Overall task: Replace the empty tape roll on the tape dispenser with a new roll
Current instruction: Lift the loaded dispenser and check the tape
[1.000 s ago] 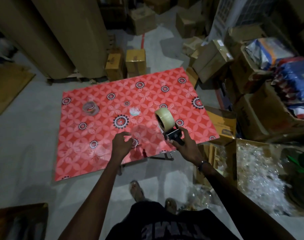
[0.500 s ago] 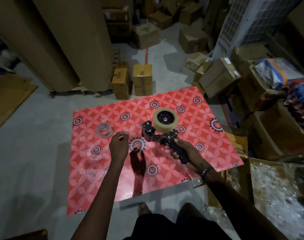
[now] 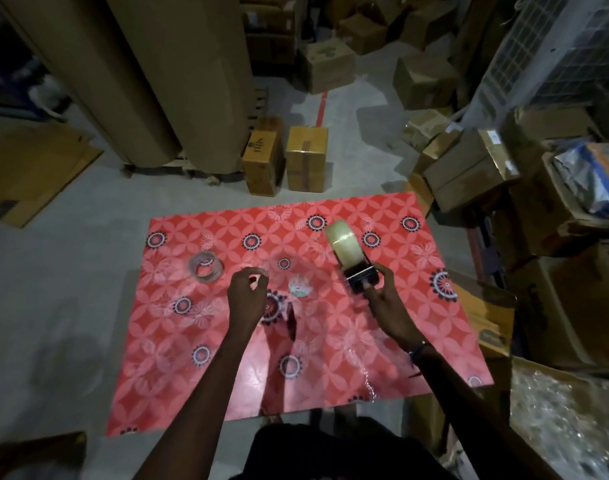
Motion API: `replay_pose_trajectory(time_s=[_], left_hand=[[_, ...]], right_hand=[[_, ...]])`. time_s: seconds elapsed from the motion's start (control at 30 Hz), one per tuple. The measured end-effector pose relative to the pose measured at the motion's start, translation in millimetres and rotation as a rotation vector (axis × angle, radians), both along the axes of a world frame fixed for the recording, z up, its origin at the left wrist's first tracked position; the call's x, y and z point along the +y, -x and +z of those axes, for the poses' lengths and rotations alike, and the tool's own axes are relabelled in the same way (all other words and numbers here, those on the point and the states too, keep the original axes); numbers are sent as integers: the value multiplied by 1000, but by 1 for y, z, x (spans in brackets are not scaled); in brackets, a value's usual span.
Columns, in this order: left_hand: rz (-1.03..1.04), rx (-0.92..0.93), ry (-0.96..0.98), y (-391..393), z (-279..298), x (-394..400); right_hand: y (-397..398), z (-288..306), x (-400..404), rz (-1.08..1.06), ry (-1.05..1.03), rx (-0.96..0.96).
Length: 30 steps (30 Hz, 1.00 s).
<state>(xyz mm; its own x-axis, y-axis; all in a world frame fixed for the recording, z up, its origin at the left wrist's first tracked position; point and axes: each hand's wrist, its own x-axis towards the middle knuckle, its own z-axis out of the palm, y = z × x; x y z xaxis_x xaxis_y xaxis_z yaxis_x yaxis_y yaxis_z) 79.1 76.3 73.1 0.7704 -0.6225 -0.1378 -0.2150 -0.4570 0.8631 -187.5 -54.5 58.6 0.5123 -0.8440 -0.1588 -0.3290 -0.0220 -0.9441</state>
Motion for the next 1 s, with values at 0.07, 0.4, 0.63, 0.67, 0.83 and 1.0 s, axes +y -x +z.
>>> replay_pose_trajectory(time_s=[0.07,0.4,0.63,0.67,0.83,1.0], left_hand=[[-12,-50,-71,4,-8,-9],[-81,-275,-278,23,-39,-27],[-250,-375,-419,19,-56,-33],[-263,-371,-419,18,-57,-34],[-323,-366,-437,9,-60,-31],[-358,-391,-456,0,-62,-23]], right_hand=[[10,-19,-16,22,189,101],[41,-80,-38,-148,445,517],[40,-106,-38,-117,419,521],[39,-110,-38,-121,406,517],[32,-120,-33,-150,365,508],[35,-121,-35,-136,339,496]])
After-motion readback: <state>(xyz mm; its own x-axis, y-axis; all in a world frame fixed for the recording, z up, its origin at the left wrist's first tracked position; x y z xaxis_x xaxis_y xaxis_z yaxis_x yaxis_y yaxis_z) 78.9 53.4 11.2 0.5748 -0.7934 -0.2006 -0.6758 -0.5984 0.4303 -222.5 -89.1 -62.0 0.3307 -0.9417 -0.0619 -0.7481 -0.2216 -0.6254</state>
